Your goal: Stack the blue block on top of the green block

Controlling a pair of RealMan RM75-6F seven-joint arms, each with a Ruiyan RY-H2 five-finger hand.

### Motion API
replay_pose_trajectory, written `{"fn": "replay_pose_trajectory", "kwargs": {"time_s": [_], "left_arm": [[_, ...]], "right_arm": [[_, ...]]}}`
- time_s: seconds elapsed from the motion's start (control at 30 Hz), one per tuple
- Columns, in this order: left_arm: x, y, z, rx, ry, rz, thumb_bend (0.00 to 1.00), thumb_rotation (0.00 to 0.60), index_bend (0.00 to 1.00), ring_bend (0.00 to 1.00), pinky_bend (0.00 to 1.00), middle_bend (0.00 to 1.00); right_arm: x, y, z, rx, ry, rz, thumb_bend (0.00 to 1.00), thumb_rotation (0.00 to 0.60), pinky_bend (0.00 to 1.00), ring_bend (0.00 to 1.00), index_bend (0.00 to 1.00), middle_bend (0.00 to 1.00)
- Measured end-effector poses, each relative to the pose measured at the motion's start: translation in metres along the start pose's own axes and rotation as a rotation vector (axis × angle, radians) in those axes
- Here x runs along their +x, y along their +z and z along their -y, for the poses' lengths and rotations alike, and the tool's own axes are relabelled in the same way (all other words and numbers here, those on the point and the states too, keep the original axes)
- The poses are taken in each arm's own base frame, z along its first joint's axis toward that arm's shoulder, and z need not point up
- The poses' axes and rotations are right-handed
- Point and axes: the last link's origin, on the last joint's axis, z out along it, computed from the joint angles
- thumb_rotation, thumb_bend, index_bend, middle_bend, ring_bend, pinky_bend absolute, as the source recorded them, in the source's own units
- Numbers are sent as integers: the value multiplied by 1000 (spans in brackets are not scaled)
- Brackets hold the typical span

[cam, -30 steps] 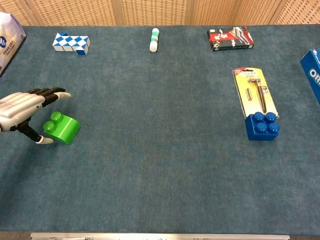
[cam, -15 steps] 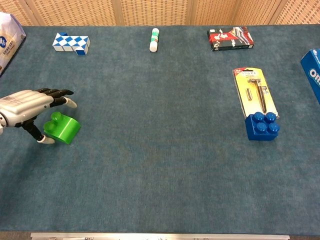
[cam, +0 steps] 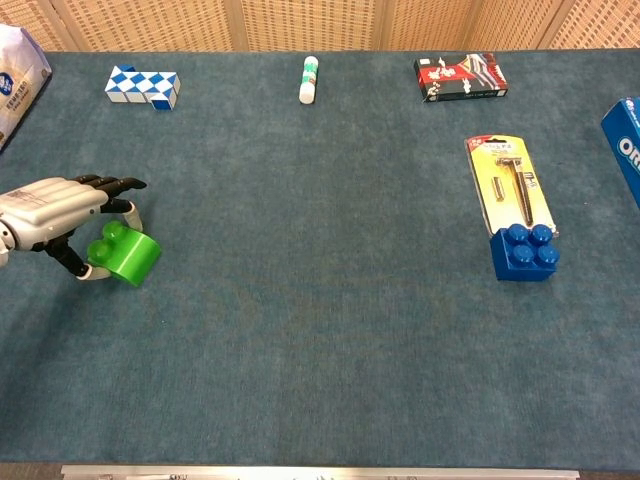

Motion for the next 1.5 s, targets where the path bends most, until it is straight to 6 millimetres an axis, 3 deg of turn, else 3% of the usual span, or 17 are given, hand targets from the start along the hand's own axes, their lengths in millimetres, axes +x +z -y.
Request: {"fn": "replay_pose_trajectory", "kwargs": {"time_s": [0.33, 0.97, 1.5], "left_arm": [[3, -1, -2, 8, 6, -5, 201, 600, 439, 0, 53, 0], [42, 0, -34, 85, 15, -45, 235, 600, 553, 0, 53, 0], [52, 22, -95, 255, 26, -10, 256, 600, 590, 0, 53, 0]], "right_arm": [[1, 0, -1, -3, 2, -1, 431, 600, 330, 273, 393, 299], [8, -1, -6, -21, 28, -18, 431, 600, 330, 273, 393, 299], [24, -3, -20, -59, 89, -37, 431, 600, 330, 273, 393, 299]]}}
